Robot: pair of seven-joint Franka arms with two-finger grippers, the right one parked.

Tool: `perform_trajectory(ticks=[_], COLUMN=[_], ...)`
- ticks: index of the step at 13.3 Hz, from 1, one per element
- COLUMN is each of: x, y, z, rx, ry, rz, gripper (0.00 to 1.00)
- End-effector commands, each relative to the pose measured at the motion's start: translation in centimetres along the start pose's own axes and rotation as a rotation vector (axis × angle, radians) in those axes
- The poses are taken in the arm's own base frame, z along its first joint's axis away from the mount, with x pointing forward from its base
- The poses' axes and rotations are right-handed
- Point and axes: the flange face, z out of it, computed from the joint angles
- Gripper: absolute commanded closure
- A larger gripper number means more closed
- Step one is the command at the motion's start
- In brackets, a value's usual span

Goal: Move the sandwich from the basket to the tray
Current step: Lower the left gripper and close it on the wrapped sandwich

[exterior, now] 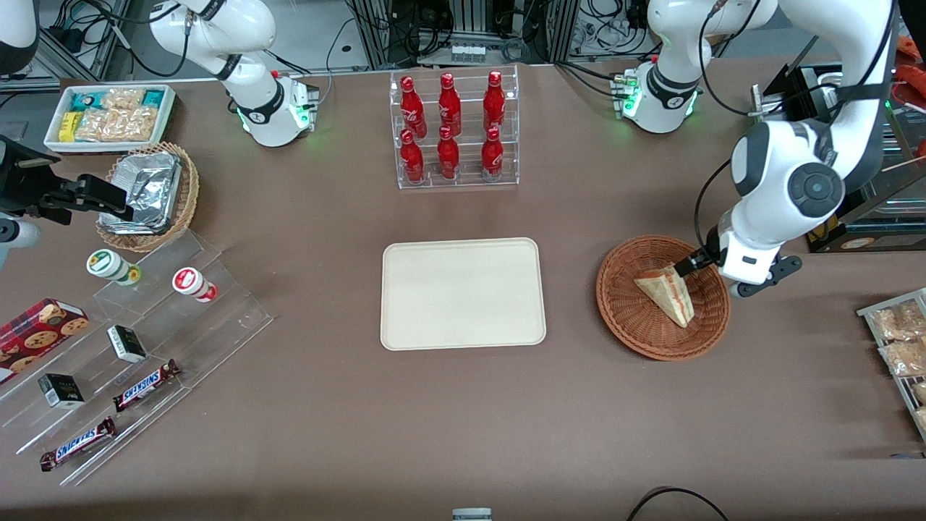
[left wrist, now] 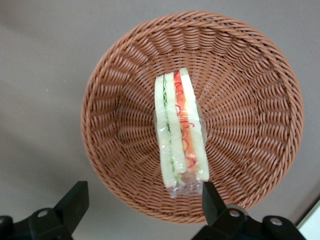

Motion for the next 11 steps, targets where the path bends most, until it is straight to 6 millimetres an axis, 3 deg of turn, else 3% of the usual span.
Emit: perform_trajectory(ticks=[1, 11], x=[-0.6, -0.3], y=[1.9, 3.1], z=[0.8, 4.3], rx=[-0.014, -0.035], ry=[0.028, 0.024], rz=[-0.131, -0.327], gripper=[0.00, 0.00])
